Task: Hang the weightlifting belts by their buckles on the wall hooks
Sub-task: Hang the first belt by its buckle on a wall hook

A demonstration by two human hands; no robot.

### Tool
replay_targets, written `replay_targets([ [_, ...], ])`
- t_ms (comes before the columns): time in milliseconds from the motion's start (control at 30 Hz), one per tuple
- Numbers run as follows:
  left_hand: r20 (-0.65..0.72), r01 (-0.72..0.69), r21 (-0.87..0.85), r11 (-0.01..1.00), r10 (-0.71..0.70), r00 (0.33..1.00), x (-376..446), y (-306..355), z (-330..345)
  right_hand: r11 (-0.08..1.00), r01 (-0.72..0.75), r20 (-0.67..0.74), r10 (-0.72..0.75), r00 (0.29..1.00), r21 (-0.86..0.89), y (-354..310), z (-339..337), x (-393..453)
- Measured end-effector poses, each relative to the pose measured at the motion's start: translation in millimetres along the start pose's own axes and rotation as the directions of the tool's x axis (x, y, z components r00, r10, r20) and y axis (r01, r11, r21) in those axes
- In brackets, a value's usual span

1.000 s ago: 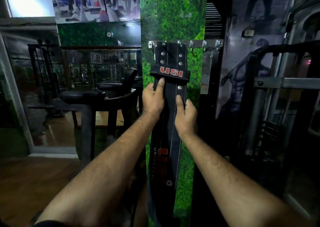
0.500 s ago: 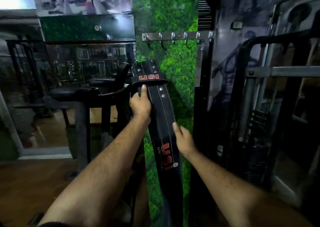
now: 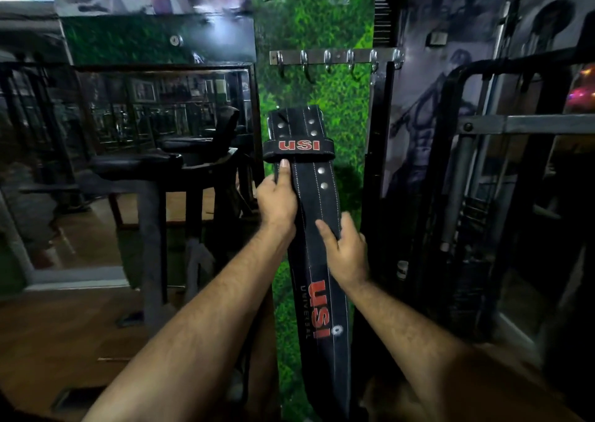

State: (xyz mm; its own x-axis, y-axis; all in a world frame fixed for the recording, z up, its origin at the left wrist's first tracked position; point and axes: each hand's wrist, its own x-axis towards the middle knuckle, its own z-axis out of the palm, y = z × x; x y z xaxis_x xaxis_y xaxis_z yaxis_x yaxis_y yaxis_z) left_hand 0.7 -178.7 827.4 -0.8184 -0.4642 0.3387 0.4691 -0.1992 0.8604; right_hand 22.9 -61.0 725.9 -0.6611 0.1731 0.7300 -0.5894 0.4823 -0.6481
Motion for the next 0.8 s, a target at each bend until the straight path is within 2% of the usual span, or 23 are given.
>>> replay_targets([
  [133,-0.018,0.020,0.007,1.000,-0.020,1.000,-2,-1,-6,0.959,-0.072,0.187,0.127,0.974,-0.276,31,-12,-26],
  [200,-0.020,0.060,0.020,0.998,-0.059,0.998,-1,-4,-12,0.951,-0.090,0.209,0.156,0.965,-0.295,37,-16,-25],
  [233,-0.007,0.061,0.034,0.998,-0.061,0.998,0,-6,-15,0.965,-0.109,0.189,0.157,0.969,-0.238,38,-16,-20],
  [300,0.007,0.065,0.095,0.993,-0.066,0.998,4,-9,-20,0.982,-0.188,0.135,0.183,0.974,0.024,26,-15,-7],
  [367,0.041,0.075,0.090,0.993,-0.079,0.996,-1,-6,-23,0.924,-0.284,0.114,0.263,0.958,0.256,-1,-13,14],
  [467,0.131,0.060,0.092,0.994,-0.072,0.989,-7,-8,-25,0.808,-0.408,0.165,0.374,0.913,0.426,-38,-8,57],
  [567,0.211,0.026,0.148,0.989,-0.057,0.976,-12,-9,-29,0.717,-0.435,0.203,0.390,0.898,0.545,-59,-1,81],
  [633,0.254,0.029,0.124,0.992,-0.060,0.965,-15,-6,-32,0.693,-0.447,0.205,0.407,0.890,0.566,-67,0,86],
  [700,0.286,0.116,0.030,0.993,-0.120,0.951,-20,3,-36,0.674,-0.472,0.245,0.410,0.879,0.568,-72,-2,88],
  [800,0.343,0.311,-0.129,0.942,-0.252,0.905,-16,24,-39,0.657,-0.551,0.347,0.427,0.835,0.515,-75,-8,93],
])
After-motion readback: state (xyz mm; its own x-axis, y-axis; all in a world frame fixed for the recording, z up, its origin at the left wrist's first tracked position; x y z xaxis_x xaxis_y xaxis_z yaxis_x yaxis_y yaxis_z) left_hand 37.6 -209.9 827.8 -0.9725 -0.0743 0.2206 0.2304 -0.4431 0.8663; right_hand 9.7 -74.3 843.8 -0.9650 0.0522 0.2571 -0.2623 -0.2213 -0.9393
